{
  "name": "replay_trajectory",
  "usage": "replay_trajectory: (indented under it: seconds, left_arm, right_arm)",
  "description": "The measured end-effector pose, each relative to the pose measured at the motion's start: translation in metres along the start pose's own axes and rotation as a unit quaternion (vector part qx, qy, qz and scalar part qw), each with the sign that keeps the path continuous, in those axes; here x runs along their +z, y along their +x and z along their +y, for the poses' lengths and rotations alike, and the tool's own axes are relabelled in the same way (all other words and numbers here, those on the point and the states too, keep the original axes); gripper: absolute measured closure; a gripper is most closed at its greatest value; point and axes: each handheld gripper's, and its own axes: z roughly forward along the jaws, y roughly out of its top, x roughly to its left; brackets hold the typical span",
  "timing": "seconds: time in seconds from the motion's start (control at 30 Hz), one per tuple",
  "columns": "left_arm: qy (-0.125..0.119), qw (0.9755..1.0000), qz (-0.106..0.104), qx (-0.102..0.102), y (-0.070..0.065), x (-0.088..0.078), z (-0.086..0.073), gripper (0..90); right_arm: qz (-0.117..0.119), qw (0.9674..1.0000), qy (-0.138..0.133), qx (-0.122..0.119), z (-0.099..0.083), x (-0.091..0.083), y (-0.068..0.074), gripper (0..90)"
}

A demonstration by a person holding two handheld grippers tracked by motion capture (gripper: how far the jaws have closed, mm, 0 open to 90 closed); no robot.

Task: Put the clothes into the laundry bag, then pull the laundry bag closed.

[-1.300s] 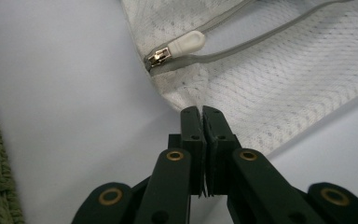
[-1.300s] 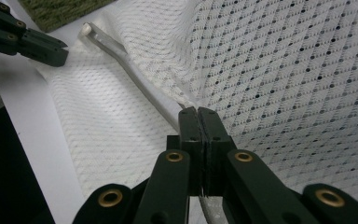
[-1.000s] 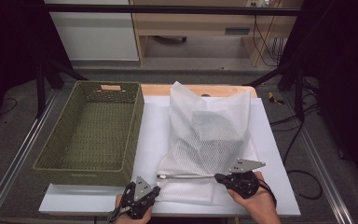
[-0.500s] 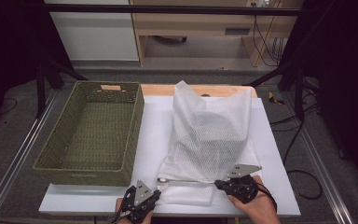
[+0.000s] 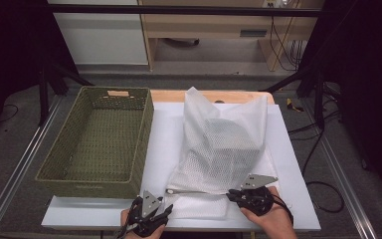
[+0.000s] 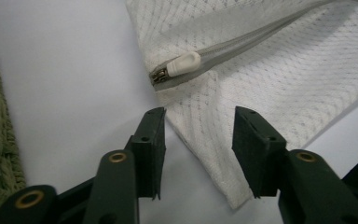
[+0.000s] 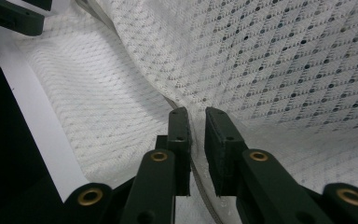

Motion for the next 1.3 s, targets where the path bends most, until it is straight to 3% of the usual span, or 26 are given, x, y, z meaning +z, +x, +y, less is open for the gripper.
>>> replay_trajectory:
  seconds: [0.4,0.57,0.87,0.97,1.3]
  left_arm:
    - [-0.007,1.0,-0.002,0.002,0.002,0.001,0.002,37.3]
    - [-0.016,0.9998,-0.007,-0.007,0.005,0.001,0.003,33.9]
    - [-0.021,0.9996,-0.02,-0.003,0.004,0.001,0.004,28.7]
    - [-0.021,0.9994,-0.026,-0.002,0.004,0.002,0.004,26.6]
    - [-0.021,0.9993,-0.032,0.004,0.007,0.003,0.004,22.4]
  right_arm:
    - [-0.013,0.9991,-0.039,-0.003,0.004,-0.01,0.0,55.5]
    - [-0.032,0.9978,-0.057,-0.007,0.006,-0.013,0.001,45.4]
    - [-0.043,0.9958,-0.08,-0.009,0.013,-0.015,0.005,28.7]
    - [-0.048,0.995,-0.086,-0.019,0.015,-0.014,0.008,19.4]
    - [-0.049,0.9924,-0.105,-0.04,0.027,-0.013,0.02,12.7]
